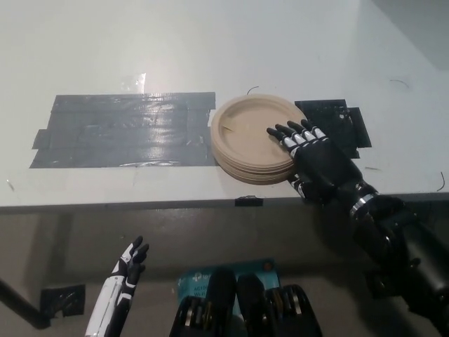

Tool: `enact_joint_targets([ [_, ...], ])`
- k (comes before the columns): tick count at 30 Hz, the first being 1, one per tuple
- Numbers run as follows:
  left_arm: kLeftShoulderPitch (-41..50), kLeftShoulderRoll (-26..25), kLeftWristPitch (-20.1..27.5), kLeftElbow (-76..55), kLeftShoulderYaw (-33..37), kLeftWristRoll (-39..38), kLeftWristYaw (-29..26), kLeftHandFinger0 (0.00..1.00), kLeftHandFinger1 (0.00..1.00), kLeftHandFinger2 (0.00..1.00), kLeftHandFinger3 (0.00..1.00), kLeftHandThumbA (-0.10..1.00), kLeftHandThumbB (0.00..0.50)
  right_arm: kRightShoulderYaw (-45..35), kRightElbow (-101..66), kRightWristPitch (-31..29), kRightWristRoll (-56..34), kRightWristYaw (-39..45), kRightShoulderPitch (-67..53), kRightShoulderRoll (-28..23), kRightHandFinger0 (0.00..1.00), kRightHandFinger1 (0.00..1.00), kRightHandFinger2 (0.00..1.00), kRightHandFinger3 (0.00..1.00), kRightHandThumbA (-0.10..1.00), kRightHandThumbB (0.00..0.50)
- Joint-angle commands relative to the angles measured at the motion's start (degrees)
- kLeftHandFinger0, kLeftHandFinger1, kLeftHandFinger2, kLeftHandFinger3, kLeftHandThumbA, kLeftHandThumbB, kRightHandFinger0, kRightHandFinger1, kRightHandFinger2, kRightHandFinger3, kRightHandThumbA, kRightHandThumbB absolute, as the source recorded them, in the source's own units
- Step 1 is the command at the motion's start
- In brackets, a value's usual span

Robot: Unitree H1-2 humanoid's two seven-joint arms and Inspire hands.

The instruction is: A stack of plates is kept in the middle of the desk close to the robot and the robot grabs the stack with its right hand, picks it up and hands it to a person.

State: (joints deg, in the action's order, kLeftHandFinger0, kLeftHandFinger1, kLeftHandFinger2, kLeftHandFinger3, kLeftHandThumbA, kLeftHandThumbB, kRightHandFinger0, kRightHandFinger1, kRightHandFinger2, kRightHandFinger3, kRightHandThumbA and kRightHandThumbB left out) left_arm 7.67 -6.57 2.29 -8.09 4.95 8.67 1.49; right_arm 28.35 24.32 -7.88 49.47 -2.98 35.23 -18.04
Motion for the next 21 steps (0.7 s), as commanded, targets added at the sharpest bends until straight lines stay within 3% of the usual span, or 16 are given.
enact_joint_targets([
  [1, -0.90, -0.64, 1.34, -1.86, -0.32, 0.15, 0.40, 1.00, 1.00, 1.00, 1.00, 1.00, 0.004, 1.43, 0.87, -1.57, 3.28, -3.37, 3.37, 0.77, 1.00, 1.00, 1.00, 1.00, 1.00, 0.439],
  [6, -1.48, -0.70, 0.63, -1.85, -0.52, -0.08, 0.47, 1.00, 1.00, 1.00, 1.00, 1.00, 0.025, 2.31, 2.61, -1.58, 4.18, -4.54, 4.27, 1.25, 1.00, 1.00, 1.00, 1.00, 0.96, 0.450],
  [10, -1.70, -0.88, 0.80, -1.79, -0.53, 0.00, 0.51, 1.00, 1.00, 1.00, 1.00, 1.00, 0.015, 3.77, 5.53, -2.30, 5.45, -6.11, 5.37, 1.49, 1.00, 1.00, 1.00, 1.00, 0.88, 0.470],
  [11, -1.66, -0.91, 0.97, -1.69, -0.48, 0.02, 0.54, 1.00, 1.00, 1.00, 1.00, 1.00, 0.011, 5.27, 7.87, -1.94, 7.96, -8.33, 6.30, 1.45, 1.00, 1.00, 1.00, 1.00, 0.52, 0.498],
  [12, -1.60, -0.90, 1.18, -1.54, -0.45, 0.03, 0.58, 1.00, 1.00, 1.00, 1.00, 1.00, 0.012, 8.61, 11.99, 0.09, 13.95, -14.69, 8.00, 1.35, 1.00, 1.00, 1.00, 1.00, 0.35, 0.487],
  [13, -1.60, -0.91, 1.30, -1.47, -0.47, -0.05, 0.64, 1.00, 1.00, 1.00, 1.00, 1.00, 0.012, 10.38, 14.52, 1.63, 16.81, -19.23, 8.93, 1.51, 0.97, 0.96, 0.98, 1.00, 0.11, 0.461],
  [14, -1.58, -0.84, 1.52, -1.28, -0.43, -0.17, 0.67, 1.00, 1.00, 1.00, 1.00, 1.00, 0.014, 12.31, 19.91, 2.32, 18.94, -28.66, 10.47, 2.31, 0.54, 0.52, 0.62, 0.79, -0.06, 0.418],
  [15, -1.52, -0.82, 1.55, -1.27, -0.41, -0.16, 0.67, 1.00, 1.00, 1.00, 1.00, 1.00, 0.015, 12.71, 21.40, 2.11, 18.96, -31.22, 10.83, 2.56, 0.33, 0.37, 0.47, 0.66, -0.09, 0.407],
  [16, -1.63, -0.84, 1.41, -1.31, -0.41, -0.06, 0.66, 1.00, 1.00, 1.00, 1.00, 1.00, 0.016, 13.69, 24.34, 2.63, 19.60, -35.31, 11.79, 3.05, 0.02, 0.04, 0.17, 0.48, -0.10, 0.353],
  [17, -1.82, -0.88, 1.26, -1.33, -0.44, -0.01, 0.67, 1.00, 1.00, 1.00, 1.00, 1.00, 0.016, 14.40, 26.05, 3.26, 20.08, -37.14, 12.49, 3.29, 0.00, 0.01, 0.14, 0.45, -0.10, 0.344],
  [18, -2.02, -0.92, 1.22, -1.33, -0.47, -0.02, 0.69, 1.00, 1.00, 1.00, 1.00, 1.00, 0.004, 14.95, 27.22, 3.47, 20.48, -39.12, 13.10, 3.29, 0.00, 0.00, 0.19, 0.31, -0.10, 0.335],
  [19, -2.15, -0.93, 1.13, -1.39, -0.51, -0.12, 0.73, 1.00, 1.00, 1.00, 1.00, 1.00, 0.001, 15.36, 27.95, 3.31, 20.63, -40.43, 13.55, 3.24, 0.00, 0.00, 0.21, 0.37, -0.10, 0.346],
  [21, -2.39, -0.93, 1.30, -1.47, -0.59, 0.14, 0.50, 1.00, 1.00, 1.00, 1.00, 1.00, 0.000, 15.42, 28.10, 1.99, 20.09, -42.42, 14.17, 2.88, 0.00, 0.00, 0.35, 0.41, -0.10, 0.367],
])
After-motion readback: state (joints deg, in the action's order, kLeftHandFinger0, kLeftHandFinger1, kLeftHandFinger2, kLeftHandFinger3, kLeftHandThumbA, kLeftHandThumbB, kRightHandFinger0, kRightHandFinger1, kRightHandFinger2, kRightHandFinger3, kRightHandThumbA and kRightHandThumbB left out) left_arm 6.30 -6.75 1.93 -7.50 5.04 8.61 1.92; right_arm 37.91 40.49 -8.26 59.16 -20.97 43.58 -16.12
